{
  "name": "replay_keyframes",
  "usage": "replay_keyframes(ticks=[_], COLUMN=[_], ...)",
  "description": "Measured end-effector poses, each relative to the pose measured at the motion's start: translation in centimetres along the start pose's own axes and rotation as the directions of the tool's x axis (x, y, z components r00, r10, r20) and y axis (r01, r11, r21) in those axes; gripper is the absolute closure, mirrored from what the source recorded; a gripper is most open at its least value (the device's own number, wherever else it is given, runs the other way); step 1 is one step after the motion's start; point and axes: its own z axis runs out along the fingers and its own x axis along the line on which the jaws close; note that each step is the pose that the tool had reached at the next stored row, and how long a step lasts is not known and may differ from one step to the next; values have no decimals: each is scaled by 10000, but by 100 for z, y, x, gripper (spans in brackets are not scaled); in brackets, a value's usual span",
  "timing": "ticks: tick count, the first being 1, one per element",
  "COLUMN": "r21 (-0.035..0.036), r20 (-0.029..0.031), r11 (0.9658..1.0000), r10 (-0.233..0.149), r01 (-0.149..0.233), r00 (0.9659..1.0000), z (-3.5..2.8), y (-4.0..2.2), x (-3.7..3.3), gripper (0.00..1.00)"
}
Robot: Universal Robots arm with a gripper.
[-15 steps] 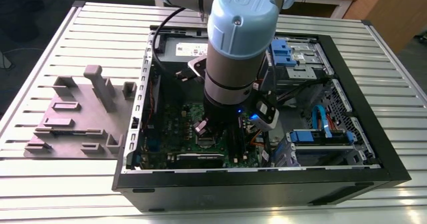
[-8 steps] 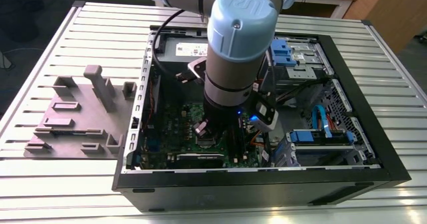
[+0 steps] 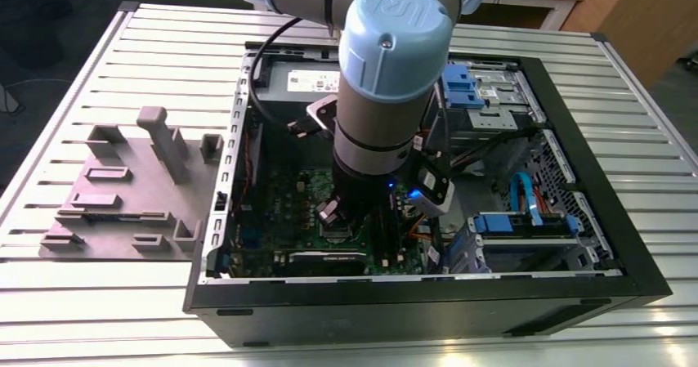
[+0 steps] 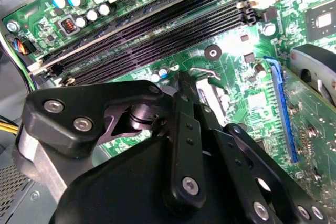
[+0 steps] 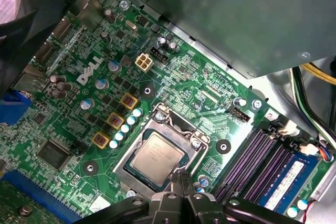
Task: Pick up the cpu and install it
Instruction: 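Install the first cpu locking lever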
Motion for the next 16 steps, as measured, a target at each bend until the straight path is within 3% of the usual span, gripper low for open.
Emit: replay_keyframes(ticks=[16], r21=[-26], r20=[21], r11=[9999], r10=[-116], r01=[116], r00=[9999], z=[-16], y=[-21], x=[15], gripper=[90])
